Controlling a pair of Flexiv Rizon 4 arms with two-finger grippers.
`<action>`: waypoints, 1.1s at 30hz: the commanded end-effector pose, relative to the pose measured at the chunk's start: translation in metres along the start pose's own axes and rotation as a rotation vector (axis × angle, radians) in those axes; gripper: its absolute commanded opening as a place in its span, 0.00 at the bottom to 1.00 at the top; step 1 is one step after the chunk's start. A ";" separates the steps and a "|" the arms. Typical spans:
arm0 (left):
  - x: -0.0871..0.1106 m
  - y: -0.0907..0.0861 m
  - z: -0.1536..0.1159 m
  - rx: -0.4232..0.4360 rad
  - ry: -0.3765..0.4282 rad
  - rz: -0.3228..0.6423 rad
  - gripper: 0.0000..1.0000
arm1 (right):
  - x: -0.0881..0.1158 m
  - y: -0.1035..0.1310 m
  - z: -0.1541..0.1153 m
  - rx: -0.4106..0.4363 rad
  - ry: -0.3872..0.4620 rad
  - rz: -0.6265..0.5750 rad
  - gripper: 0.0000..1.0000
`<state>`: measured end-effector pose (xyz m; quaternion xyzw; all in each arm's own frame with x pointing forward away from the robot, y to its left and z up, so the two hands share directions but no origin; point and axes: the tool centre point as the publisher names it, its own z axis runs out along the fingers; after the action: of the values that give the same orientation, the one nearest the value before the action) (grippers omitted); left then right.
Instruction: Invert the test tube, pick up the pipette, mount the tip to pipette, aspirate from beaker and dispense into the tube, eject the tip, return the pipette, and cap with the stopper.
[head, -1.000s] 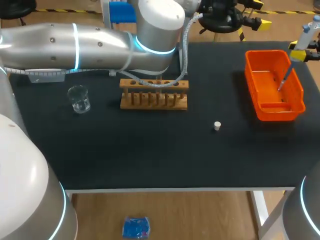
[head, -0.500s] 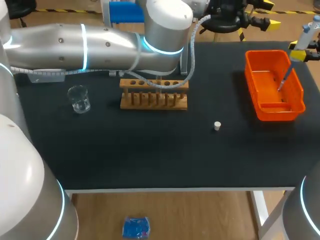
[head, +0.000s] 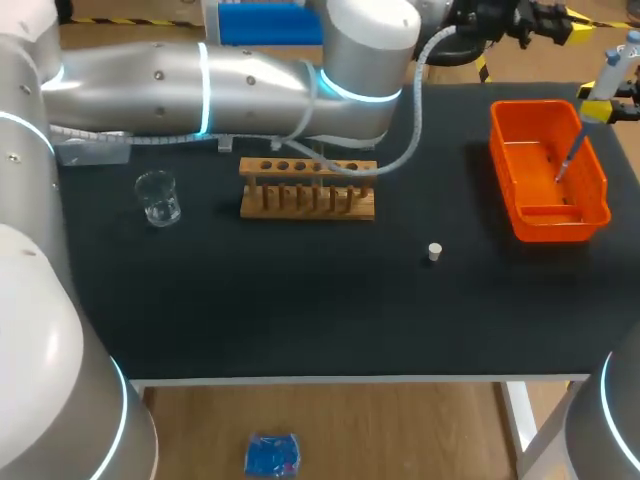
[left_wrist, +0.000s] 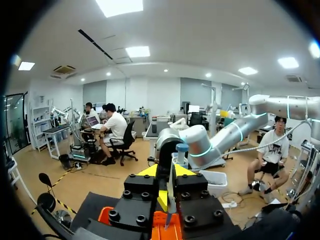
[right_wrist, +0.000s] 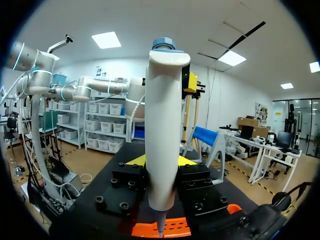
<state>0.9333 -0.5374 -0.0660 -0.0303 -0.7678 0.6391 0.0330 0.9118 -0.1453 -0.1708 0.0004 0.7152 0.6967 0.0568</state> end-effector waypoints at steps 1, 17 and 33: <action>-0.007 0.001 0.009 0.002 0.008 0.001 0.00 | -0.001 0.000 -0.001 0.001 0.003 -0.001 0.00; -0.005 -0.001 0.013 -0.005 0.010 0.002 0.00 | -0.001 0.000 -0.001 0.001 0.003 -0.001 0.00; 0.015 -0.001 0.033 0.009 0.032 0.008 0.00 | -0.001 0.000 -0.001 0.001 0.003 -0.001 0.00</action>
<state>0.9174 -0.5687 -0.0705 -0.0449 -0.7659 0.6399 0.0449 0.9118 -0.1453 -0.1709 0.0004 0.7152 0.6966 0.0568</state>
